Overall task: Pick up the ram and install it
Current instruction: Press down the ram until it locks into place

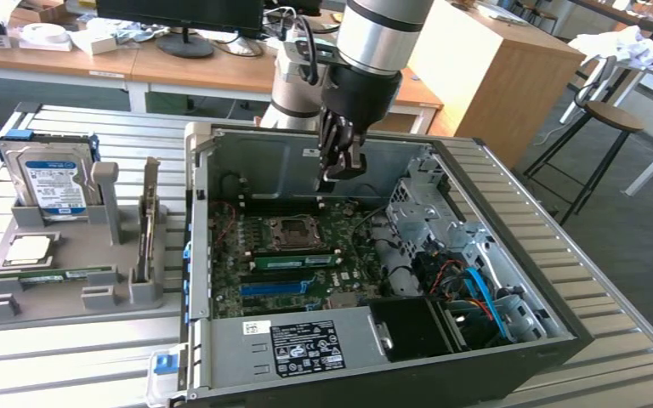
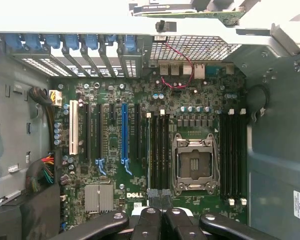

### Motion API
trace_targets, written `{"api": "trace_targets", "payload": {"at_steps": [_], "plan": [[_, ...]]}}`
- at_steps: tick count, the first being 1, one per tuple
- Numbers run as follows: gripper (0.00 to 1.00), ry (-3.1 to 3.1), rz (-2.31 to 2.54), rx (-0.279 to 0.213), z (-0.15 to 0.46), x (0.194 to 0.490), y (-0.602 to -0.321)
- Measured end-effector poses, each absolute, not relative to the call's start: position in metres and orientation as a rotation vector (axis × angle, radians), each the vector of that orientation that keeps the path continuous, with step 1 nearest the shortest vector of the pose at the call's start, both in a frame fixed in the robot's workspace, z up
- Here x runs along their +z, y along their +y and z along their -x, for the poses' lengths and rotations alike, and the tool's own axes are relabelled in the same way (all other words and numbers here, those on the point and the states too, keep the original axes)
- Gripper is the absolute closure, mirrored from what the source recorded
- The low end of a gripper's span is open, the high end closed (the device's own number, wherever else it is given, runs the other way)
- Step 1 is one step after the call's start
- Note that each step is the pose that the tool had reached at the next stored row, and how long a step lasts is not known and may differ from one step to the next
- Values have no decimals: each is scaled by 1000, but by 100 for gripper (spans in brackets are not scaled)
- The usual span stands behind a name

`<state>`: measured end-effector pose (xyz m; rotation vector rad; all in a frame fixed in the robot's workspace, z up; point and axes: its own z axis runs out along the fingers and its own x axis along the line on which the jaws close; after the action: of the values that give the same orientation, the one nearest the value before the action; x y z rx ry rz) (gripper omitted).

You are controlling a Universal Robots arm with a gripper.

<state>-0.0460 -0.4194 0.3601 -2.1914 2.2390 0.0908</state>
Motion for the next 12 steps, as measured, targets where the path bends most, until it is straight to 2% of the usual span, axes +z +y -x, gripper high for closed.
{"api": "trace_targets", "payload": {"at_steps": [12], "plan": [[90,2241,2189,91,46,360,-419]]}}
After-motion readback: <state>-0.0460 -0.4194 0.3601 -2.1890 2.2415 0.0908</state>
